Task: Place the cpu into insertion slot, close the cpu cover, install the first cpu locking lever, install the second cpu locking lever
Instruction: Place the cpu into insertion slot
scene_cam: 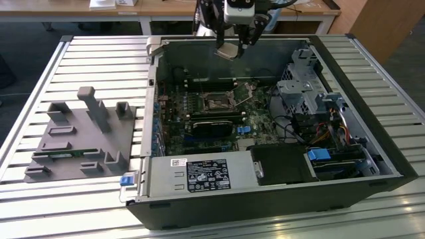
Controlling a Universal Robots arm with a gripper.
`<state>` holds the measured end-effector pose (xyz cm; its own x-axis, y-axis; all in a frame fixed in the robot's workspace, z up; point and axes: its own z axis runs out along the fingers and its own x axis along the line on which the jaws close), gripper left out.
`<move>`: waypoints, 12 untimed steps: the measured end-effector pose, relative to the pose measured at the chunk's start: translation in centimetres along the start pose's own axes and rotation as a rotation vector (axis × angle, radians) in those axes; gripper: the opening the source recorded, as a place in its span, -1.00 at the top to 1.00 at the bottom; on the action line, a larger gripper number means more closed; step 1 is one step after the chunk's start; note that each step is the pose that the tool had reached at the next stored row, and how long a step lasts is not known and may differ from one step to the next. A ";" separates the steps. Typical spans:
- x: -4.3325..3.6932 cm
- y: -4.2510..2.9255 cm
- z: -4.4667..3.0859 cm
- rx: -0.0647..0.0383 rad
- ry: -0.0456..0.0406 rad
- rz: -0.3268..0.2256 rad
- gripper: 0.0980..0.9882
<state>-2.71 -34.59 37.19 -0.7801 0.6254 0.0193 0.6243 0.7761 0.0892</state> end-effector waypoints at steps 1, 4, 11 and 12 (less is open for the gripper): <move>0.00 0.00 0.00 0.000 -0.0007 0.008 0.00; 0.00 0.00 0.01 -0.001 -0.0028 0.032 0.00; 0.01 -0.01 0.01 -0.002 -0.0077 0.086 0.00; 0.01 -0.01 0.01 -0.002 -0.0084 0.093 0.00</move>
<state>-2.72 -34.59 37.18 -0.7183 0.6955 0.0193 0.6941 0.7143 0.0892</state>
